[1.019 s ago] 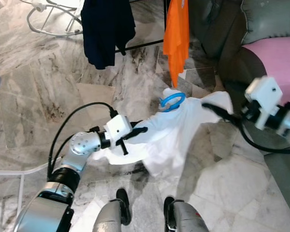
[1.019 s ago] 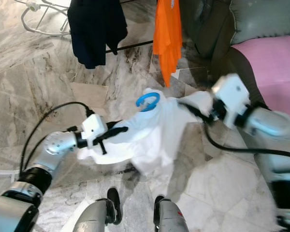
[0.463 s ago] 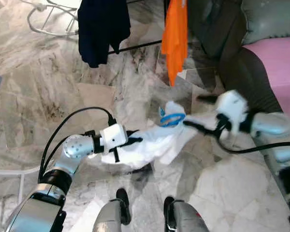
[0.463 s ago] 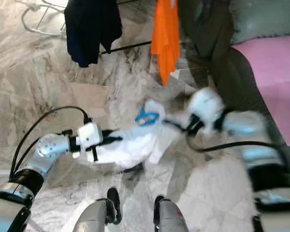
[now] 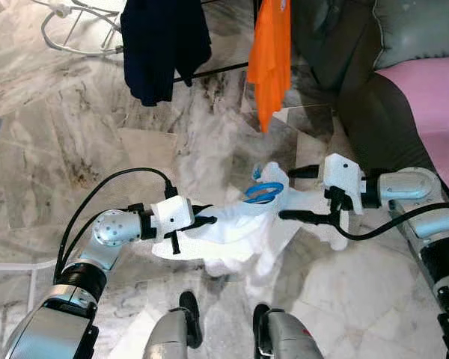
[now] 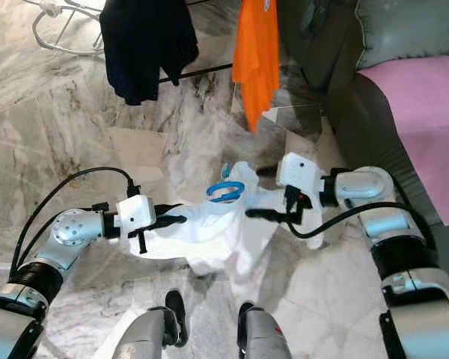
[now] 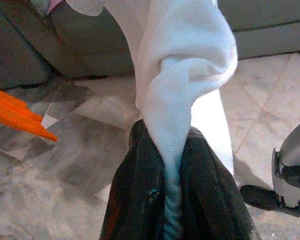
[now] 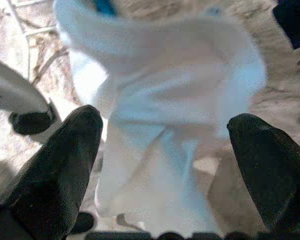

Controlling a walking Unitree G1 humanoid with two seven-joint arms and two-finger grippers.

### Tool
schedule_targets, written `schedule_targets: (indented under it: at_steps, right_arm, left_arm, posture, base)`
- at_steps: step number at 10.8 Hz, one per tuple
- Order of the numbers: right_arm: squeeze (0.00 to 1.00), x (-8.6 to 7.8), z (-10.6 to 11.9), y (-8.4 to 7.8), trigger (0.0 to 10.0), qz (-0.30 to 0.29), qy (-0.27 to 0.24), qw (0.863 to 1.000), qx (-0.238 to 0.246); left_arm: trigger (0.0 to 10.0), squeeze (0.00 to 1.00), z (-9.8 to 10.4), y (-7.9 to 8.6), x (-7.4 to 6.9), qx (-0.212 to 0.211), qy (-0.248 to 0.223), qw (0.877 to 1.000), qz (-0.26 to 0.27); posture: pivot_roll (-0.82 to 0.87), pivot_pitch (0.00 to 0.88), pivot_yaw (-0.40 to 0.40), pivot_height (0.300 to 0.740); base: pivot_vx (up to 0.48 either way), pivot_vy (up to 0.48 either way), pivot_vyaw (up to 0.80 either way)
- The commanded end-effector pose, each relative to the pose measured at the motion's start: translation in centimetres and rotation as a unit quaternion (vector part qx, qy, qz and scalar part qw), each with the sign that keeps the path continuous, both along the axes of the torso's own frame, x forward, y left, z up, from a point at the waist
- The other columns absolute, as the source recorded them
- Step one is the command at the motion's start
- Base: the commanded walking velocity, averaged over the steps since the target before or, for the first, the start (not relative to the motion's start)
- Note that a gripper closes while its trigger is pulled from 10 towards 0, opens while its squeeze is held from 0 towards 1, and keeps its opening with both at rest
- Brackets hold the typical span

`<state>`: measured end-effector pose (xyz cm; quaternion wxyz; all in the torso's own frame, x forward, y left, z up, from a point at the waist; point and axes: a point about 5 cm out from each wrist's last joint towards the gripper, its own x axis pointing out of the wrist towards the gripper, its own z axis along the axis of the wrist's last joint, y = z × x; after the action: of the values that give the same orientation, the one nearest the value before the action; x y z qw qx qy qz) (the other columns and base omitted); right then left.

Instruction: Hang hanger

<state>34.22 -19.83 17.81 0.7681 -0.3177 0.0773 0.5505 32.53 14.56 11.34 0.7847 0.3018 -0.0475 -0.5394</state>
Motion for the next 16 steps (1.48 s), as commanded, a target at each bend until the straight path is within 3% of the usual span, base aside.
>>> schedule_targets:
  at_steps: [1, 2, 3, 4, 5, 6, 12, 16]
  right_arm:
    - [1.00, -0.3, -0.5, -0.3, 10.0, 0.017, 0.017, 0.999, -0.022]
    - [1.00, -0.4, -1.0, -0.6, 10.0, 0.019, 0.024, 0.999, -0.028]
    - [1.00, -0.5, -1.4, -0.6, 0.8, 0.024, 0.030, 0.999, -0.028]
    - [1.00, -0.7, -1.6, -0.6, 0.0, 0.026, 0.033, 0.999, -0.030]
    - [0.29, -0.6, -1.6, -0.7, 0.0, 0.026, 0.034, 0.999, -0.030]
    - [0.00, -0.6, -1.7, -0.7, 0.0, 0.027, 0.031, 0.999, -0.031]
    - [0.00, 0.1, -0.7, 0.4, 0.0, 0.056, 0.014, 0.997, -0.046]
    - [0.00, -0.6, -0.8, -0.5, 0.0, 0.098, 0.054, 0.989, -0.101]
  left_arm:
    - [0.0, 0.00, 0.2, 0.4, -0.1, 0.000, -0.007, 1.000, -0.005]
    - [0.0, 0.00, 0.6, 0.2, 0.0, -0.005, -0.014, 1.000, -0.010]
    - [0.0, 0.00, 1.1, -0.1, 0.1, -0.011, -0.023, 1.000, -0.019]
    - [0.0, 0.00, 1.4, -0.3, 0.1, -0.015, -0.028, 0.999, -0.027]
    - [0.0, 0.00, 1.6, -0.6, 0.0, -0.015, -0.034, 0.999, -0.039]
    - [0.0, 0.00, 1.7, -0.8, -0.1, -0.015, -0.035, 0.998, -0.047]
    - [0.0, 0.00, 0.8, -1.9, -1.1, -0.006, -0.026, 0.996, -0.084]
    - [0.0, 0.00, 0.5, -1.8, -1.2, 0.000, -0.020, 0.996, -0.086]
  posture:
    - [-0.15, 0.329, 0.033, 0.740]
    - [-0.15, 0.331, 0.035, 0.740]
    - [-0.15, 0.331, 0.038, 0.740]
    - [-0.15, 0.332, 0.040, 0.740]
    - [-0.15, 0.332, 0.041, 0.740]
    - [-0.15, 0.333, 0.041, 0.740]
    - [-0.16, 0.334, 0.036, 0.740]
    - [-0.16, 0.339, 0.039, 0.740]
  base:
    - [0.000, 0.000, 0.00]
    - [0.000, 0.000, 0.00]
    - [0.000, 0.000, 0.00]
    - [0.000, 0.000, 0.00]
    - [0.000, 0.000, 0.00]
    - [0.000, 0.000, 0.00]
    - [0.000, 0.000, 0.00]
    - [0.000, 0.000, 0.00]
